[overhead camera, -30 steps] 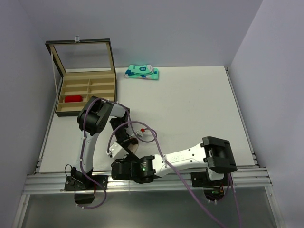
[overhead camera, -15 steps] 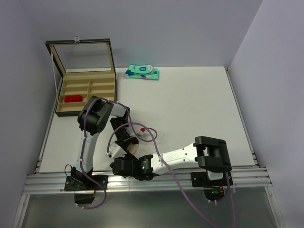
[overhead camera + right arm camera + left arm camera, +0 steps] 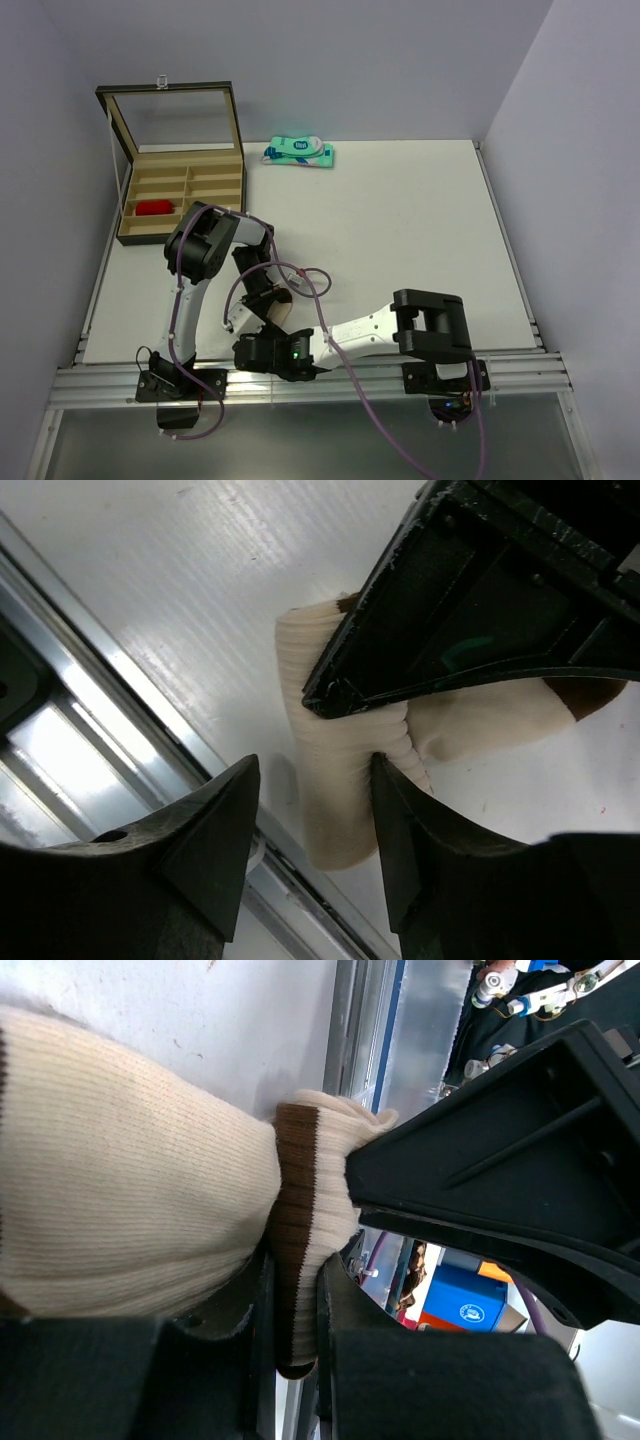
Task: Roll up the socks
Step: Roll the sock at the center of the board.
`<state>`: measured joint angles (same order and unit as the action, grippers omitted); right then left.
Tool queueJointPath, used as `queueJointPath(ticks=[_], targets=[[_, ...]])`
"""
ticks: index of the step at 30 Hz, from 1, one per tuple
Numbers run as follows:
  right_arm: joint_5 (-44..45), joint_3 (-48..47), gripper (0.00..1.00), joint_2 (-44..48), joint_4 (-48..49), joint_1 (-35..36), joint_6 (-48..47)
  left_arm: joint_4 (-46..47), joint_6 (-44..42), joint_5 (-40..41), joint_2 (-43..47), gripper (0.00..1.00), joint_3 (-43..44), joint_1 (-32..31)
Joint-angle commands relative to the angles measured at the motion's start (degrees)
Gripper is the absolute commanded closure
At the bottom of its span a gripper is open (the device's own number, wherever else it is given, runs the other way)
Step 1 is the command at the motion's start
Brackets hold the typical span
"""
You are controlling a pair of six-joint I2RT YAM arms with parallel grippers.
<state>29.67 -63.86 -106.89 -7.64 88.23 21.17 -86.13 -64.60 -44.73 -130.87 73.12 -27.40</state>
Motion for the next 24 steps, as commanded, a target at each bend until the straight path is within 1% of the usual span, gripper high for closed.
queueJointPath(ticks=[1, 2, 10, 12, 13, 15, 16, 17, 18, 21, 24], targets=[[3.5, 0.0, 0.45, -3.1, 1.0, -0.9, 1.3, 11.0, -2.1, 1.5, -3.5, 0.98, 0.6, 0.5], [4.0, 0.2, 0.48, -3.4, 0.7, -0.9, 1.3, 10.8, -2.3, 1.4, -3.5, 0.98, 0.6, 0.5], [5.8, 1.3, 0.48, -5.5, 1.8, -1.2, 1.2, 10.0, -2.7, 0.9, -2.9, 0.93, 0.6, 0.4], [6.6, 1.0, 0.50, -6.1, 1.5, -1.2, 1.3, 9.8, -2.8, 1.0, -2.7, 0.92, 0.6, 0.4], [6.6, 1.0, 0.52, -6.5, 1.7, -1.2, 1.3, 9.9, -2.6, 1.0, -2.7, 0.91, 0.6, 0.4], [6.8, 1.0, 0.63, -6.8, 1.7, -1.2, 1.5, 9.8, -2.7, 0.8, -2.3, 0.90, 0.5, 0.5], [6.8, 1.1, 0.71, -6.8, 1.5, -1.1, 1.6, 10.0, -2.5, 0.8, -2.2, 0.89, 0.6, 0.4], [6.9, 1.1, 0.87, -6.8, 1.4, -1.2, 1.7, 10.0, -2.5, 0.6, -1.8, 0.89, 0.7, 0.5], [6.9, 1.3, 0.90, -6.6, 1.2, -1.2, 1.9, 10.0, -2.4, 0.3, -1.3, 0.87, 0.8, 0.5], [6.6, 1.8, 0.94, -5.6, 0.8, -1.2, 1.8, 10.3, -1.7, -0.7, -0.2, 0.81, 1.9, 0.7], [6.5, 2.2, 0.96, -5.0, 0.1, -1.3, 1.7, 9.6, -1.3, -2.5, 1.1, 0.76, 4.2, 1.6]])
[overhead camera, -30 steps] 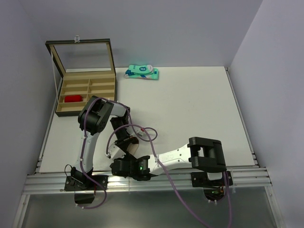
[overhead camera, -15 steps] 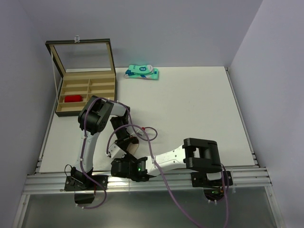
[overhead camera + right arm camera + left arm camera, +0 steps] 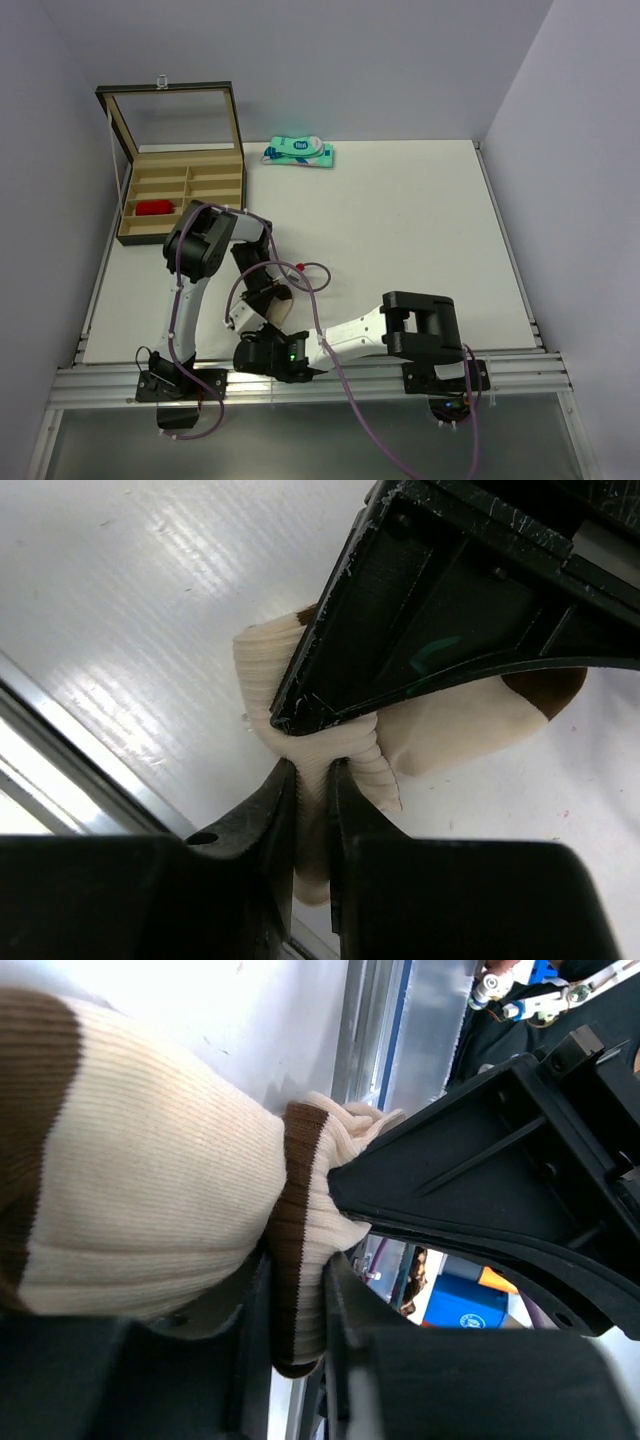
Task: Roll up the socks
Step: Roll the sock at the center of the board.
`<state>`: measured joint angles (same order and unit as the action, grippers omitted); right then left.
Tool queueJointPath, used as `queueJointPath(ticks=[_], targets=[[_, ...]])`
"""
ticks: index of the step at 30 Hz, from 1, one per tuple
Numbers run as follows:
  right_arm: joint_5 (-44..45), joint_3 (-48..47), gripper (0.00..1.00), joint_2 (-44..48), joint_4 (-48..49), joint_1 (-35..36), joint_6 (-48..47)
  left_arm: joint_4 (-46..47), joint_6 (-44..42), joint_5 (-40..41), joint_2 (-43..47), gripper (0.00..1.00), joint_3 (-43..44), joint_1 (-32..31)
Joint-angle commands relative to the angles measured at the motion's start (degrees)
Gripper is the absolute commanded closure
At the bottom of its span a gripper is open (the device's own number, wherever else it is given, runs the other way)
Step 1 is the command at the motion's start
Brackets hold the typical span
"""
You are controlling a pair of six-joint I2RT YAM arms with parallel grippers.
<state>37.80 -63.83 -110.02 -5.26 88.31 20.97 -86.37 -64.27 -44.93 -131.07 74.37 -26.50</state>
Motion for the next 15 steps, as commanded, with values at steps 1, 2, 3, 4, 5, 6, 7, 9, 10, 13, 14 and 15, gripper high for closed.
queueJointPath(ticks=[1, 2, 3, 4, 5, 6, 7, 9, 10, 13, 14, 15], targets=[[-1.9, 2.5, 0.96, -1.7, -2.5, -1.4, 1.7, 9.3, -1.6, -3.2, 1.6, 0.74, 4.2, 0.9], [-2.3, 2.5, 0.97, -1.6, -2.4, -1.4, 1.5, 9.2, -1.4, -3.5, 2.0, 0.73, 4.6, 1.4], [-2.6, 2.6, 0.97, -1.5, -2.4, -1.3, 1.4, 9.0, -1.4, -3.8, 2.4, 0.72, 5.2, 1.7], [-2.8, 2.5, 0.97, -1.5, -2.7, -1.3, 1.4, 9.2, -1.1, -4.0, 2.6, 0.71, 5.8, 2.0], [-3.0, 2.4, 0.98, -1.5, -2.8, -1.3, 1.3, 9.6, -0.7, -4.4, 2.9, 0.70, 6.0, 2.3], [-3.2, 2.3, 0.98, -1.6, -2.9, -1.3, 1.1, 9.9, -0.1, -4.6, 3.5, 0.68, 6.1, 2.6], [-3.3, 2.2, 0.98, -1.5, -3.1, -1.4, 1.1, 10.3, 0.5, -4.7, 3.7, 0.67, 6.3, 2.9], [-4.0, 2.2, 0.99, -1.3, -3.1, -1.5, 0.7, 11.1, 1.2, -5.1, 4.2, 0.67, 6.6, 3.7], [-4.3, 2.1, 0.99, -1.1, -3.2, -1.4, 0.7, 11.6, 1.8, -5.3, 4.5, 0.67, 6.8, 4.0], [-5.3, 1.5, 1.00, -0.9, -4.2, -1.6, 0.1, 12.6, 2.5, -5.6, 5.4, 0.65, 7.2, 5.3], [-5.5, 1.4, 1.00, -0.8, -4.6, -1.6, -0.1, 12.8, 2.7, -5.7, 5.9, 0.65, 7.3, 5.8], [-5.6, 1.1, 1.00, -0.7, -5.0, -1.7, -0.2, 13.3, 3.1, -5.8, 6.0, 0.64, 7.5, 6.0]])
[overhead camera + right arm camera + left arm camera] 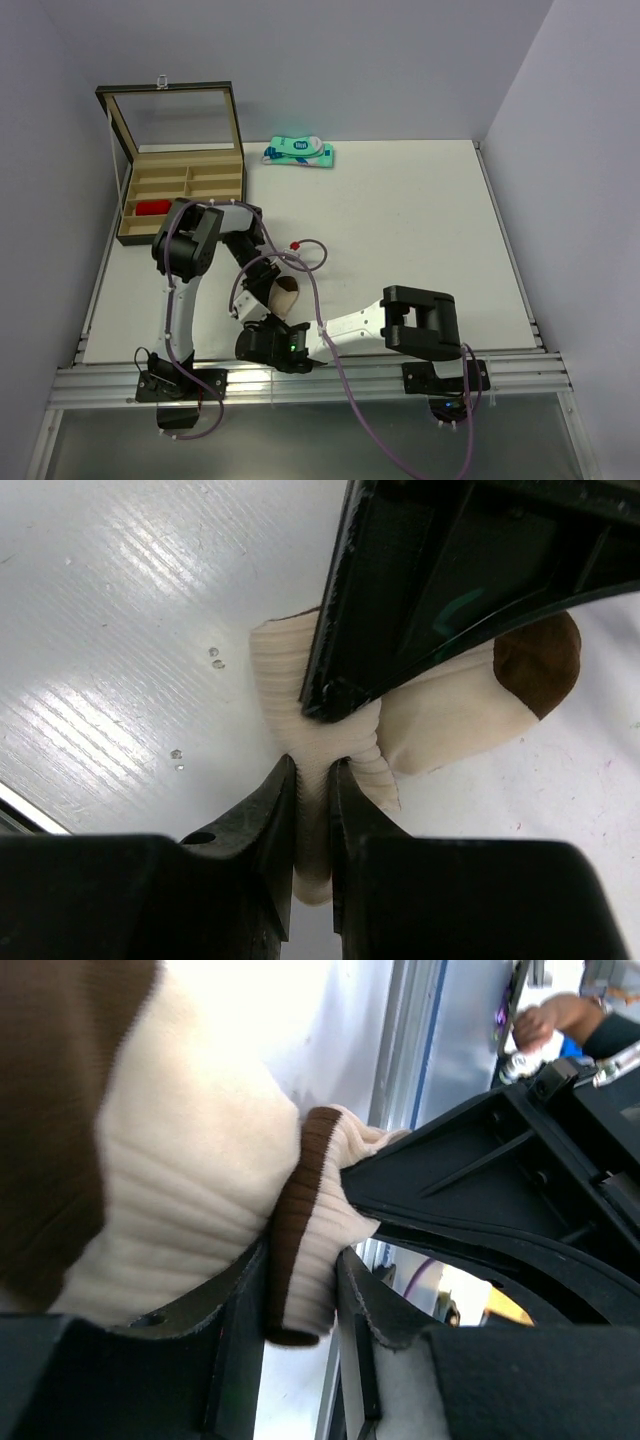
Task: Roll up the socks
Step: Roll the sock at the center of the board.
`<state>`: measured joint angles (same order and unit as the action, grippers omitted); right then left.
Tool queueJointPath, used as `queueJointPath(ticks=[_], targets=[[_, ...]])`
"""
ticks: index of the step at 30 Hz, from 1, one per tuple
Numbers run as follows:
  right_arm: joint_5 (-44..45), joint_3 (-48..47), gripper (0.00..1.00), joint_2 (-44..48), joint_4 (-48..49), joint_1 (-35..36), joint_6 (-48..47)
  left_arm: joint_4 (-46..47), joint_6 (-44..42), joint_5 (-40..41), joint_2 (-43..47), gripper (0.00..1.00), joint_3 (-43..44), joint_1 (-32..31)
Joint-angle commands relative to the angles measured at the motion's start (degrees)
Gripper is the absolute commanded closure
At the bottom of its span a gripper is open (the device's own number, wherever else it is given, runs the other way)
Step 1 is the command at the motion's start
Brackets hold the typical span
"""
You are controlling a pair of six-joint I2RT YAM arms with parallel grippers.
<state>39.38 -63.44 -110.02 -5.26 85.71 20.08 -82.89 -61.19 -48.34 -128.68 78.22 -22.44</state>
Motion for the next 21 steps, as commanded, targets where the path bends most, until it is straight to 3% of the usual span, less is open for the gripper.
queueJointPath(ticks=[1, 12, 21], targets=[[-7.4, 0.5, 1.00, -0.6, -5.5, 1.0, 0.6, 9.9, 0.2, -2.6, 4.0, 0.64, 3.8, 2.1], [-12.6, -0.7, 1.00, 2.6, -9.5, -1.2, -1.4, 13.4, 4.1, -4.6, 7.8, 0.66, 6.2, 6.0], [-28.6, -3.6, 1.00, 6.0, -13.9, -9.4, -5.5, 31.1, 21.0, -7.8, 18.9, 0.66, 5.5, 15.7]])
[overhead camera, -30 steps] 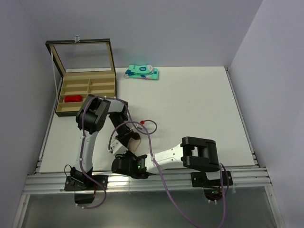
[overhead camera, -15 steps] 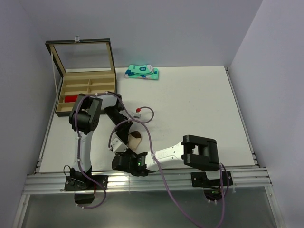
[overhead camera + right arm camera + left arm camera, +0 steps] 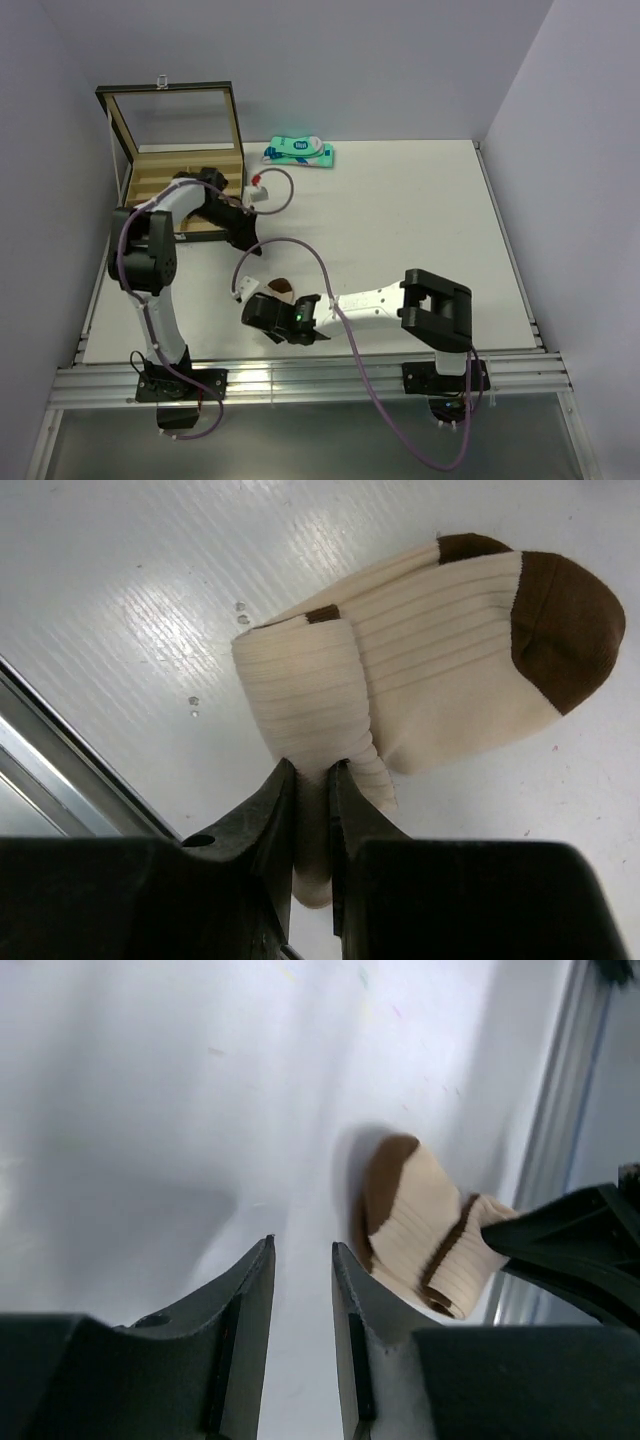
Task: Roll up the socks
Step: Roll the sock at the center of the board.
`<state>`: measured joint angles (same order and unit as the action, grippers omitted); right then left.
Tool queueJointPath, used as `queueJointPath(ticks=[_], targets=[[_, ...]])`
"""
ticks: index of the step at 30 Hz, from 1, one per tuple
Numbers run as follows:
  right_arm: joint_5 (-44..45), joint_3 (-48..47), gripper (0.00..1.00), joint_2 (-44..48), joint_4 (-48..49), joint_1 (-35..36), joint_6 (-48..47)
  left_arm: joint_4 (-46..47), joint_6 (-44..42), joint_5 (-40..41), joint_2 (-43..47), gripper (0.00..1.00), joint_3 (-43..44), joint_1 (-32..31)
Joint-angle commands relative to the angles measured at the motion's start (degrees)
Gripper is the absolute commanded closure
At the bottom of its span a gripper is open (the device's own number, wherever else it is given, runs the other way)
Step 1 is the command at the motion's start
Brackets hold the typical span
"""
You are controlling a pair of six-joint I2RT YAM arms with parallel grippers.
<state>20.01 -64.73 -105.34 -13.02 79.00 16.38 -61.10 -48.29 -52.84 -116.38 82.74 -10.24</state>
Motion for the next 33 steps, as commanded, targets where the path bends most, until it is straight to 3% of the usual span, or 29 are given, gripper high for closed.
queueJointPath(ticks=[1, 11, 18, 22, 24, 27, 29, 33], targets=[[-10.4, -3.0, 1.00, 1.0, -6.9, -3.6, -2.1, 10.7, 9.5, -3.3, 7.6, 0.66, 0.8, 5.4], [-33.2, -5.2, 1.00, -2.8, -7.4, -16.4, -2.4, 24.3, 16.1, -4.2, 20.5, 0.66, -7.0, 15.8], [-45.0, -12.0, 0.99, -8.4, -12.2, -22.7, -2.9, 29.7, 8.8, -1.0, 31.6, 0.59, -18.3, 16.7], [-47.3, -15.9, 0.98, -12.5, -15.5, -24.9, -3.2, 35.3, 4.3, 5.9, 39.7, 0.59, -27.6, 12.6], [-47.7, -17.3, 0.98, -13.5, -16.8, -25.3, -3.4, 42.6, 4.1, 12.8, 46.3, 0.57, -35.4, 10.3], [-48.0, -18.3, 0.98, -14.8, -17.2, -26.0, -2.7, 48.7, 1.5, 17.2, 56.0, 0.49, -44.8, 4.2], [-49.1, -18.6, 0.98, -15.8, -17.1, -26.4, -2.1, 48.9, 0.1, 17.8, 60.6, 0.46, -47.9, 1.2], [-50.9, -19.7, 0.98, -17.5, -16.9, -27.2, -1.7, 44.3, -2.0, 17.0, 60.6, 0.47, -49.1, -0.7]])
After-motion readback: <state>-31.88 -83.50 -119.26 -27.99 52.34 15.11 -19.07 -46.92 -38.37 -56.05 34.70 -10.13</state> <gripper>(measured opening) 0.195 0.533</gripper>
